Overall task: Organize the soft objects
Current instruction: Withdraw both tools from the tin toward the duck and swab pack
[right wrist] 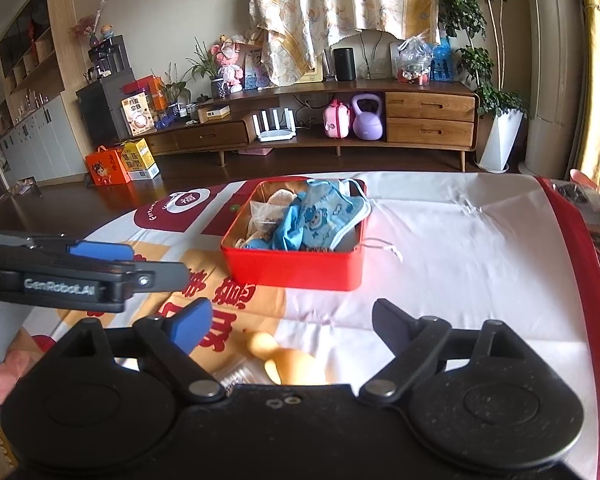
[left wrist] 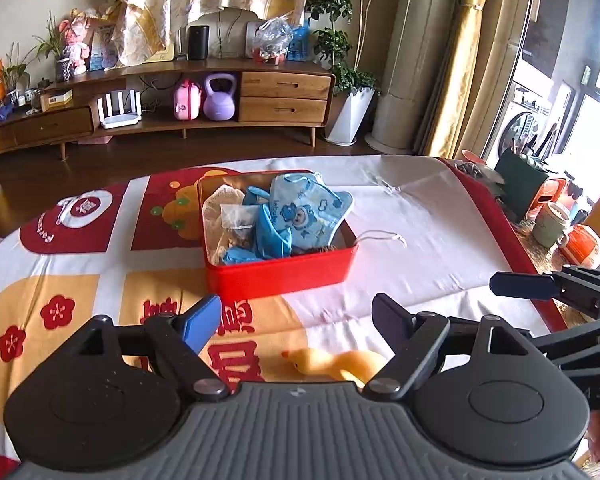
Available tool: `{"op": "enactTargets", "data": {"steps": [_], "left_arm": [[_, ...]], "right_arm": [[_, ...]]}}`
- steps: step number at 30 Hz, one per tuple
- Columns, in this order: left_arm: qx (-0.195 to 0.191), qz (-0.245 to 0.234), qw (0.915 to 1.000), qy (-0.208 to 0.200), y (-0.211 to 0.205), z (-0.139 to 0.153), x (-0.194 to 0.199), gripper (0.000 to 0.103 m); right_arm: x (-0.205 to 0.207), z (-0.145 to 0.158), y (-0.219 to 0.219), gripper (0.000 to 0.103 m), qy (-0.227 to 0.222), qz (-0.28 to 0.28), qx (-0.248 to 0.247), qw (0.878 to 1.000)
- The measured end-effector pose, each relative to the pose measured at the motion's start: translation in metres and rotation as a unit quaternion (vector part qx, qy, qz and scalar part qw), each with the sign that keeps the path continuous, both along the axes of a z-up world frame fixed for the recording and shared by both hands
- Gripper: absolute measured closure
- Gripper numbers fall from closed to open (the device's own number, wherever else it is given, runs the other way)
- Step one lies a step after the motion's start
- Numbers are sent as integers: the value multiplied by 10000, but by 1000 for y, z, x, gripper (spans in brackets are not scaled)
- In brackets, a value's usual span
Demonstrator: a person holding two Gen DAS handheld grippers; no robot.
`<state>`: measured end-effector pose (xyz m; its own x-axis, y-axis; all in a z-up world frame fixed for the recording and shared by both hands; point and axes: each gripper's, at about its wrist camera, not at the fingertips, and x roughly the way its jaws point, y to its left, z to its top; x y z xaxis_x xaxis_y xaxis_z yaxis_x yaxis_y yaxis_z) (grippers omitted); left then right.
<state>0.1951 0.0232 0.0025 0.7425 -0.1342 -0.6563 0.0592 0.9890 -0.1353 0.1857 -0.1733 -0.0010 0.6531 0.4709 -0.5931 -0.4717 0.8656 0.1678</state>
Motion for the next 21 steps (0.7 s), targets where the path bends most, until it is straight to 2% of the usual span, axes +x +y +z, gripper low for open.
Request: {"op": "enactTargets", "data": {"steps": [4, 10, 14, 21], "left_arm": [[7, 35, 10000, -3, -1, -7, -15, 20], [-56, 23, 9999, 144, -3, -23, -27, 17], [-37, 102, 9995, 291, -6, -37, -34, 2], [-158, 100, 9993, 310, -11, -63, -42, 0]], "right_arm": [[-7, -6, -6, 8, -42, -21, -36, 10000], [-10, -19, -15, 7, 68, -17, -17, 10000], [-7, -28, -19, 7, 180, -85, -38, 9998], [-2, -40, -19, 7, 301, -66, -71, 9995]]}}
